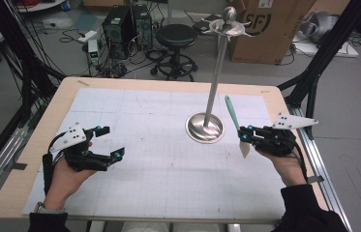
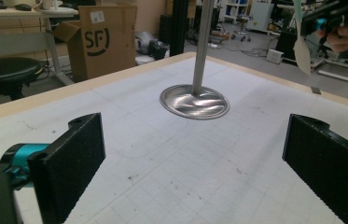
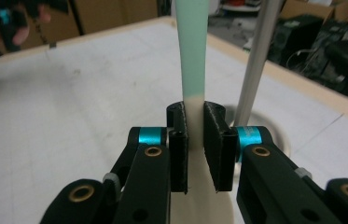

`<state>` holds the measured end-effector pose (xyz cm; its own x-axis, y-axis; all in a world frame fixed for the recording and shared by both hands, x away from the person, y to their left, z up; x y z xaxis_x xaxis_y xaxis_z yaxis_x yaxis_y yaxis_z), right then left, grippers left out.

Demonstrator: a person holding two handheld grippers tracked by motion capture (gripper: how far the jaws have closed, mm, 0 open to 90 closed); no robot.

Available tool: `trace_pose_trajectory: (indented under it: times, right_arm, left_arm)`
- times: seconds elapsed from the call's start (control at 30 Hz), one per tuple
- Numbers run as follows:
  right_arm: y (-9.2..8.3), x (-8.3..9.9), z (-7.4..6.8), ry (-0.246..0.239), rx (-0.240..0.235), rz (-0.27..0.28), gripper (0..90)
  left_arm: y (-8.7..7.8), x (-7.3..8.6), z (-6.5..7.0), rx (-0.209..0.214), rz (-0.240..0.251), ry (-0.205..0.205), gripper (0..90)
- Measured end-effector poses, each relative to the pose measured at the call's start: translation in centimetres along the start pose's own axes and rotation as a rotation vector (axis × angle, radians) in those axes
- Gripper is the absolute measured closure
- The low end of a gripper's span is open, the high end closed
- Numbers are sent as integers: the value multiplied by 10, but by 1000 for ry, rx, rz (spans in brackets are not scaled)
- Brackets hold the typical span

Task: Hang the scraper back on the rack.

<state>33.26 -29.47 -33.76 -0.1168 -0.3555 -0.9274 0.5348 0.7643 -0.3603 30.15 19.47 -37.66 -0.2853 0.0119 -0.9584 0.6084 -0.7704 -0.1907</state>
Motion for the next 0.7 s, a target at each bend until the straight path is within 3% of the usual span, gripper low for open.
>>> trace_pose_trajectory:
  times: [0.43, 0.6, 0.7]
  right_arm:
    - [-15, -52, 33, 25, 90, 154, 806]
    - [-18, -63, 43, 8, 111, 163, 806]
    - [-20, -68, 48, 23, 122, 193, 806]
  left_arm:
    - [-11, 4, 0, -17, -8, -1, 63]
    - [-15, 7, 1, -24, -11, -3, 63]
    - [-17, 8, 0, -29, -14, -6, 63]
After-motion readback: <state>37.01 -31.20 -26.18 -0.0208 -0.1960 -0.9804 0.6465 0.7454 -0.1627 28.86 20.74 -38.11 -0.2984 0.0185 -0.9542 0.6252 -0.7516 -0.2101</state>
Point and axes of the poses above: each handheld gripper's, and its own axes: y roughly forward along the jaws, x roughly out of its underside, z roughly to its right, the point moved 3 cm from there along y, roughly forward along the jaws, and after that the axes turned 8 degrees about -y, right-handed, at the moved point
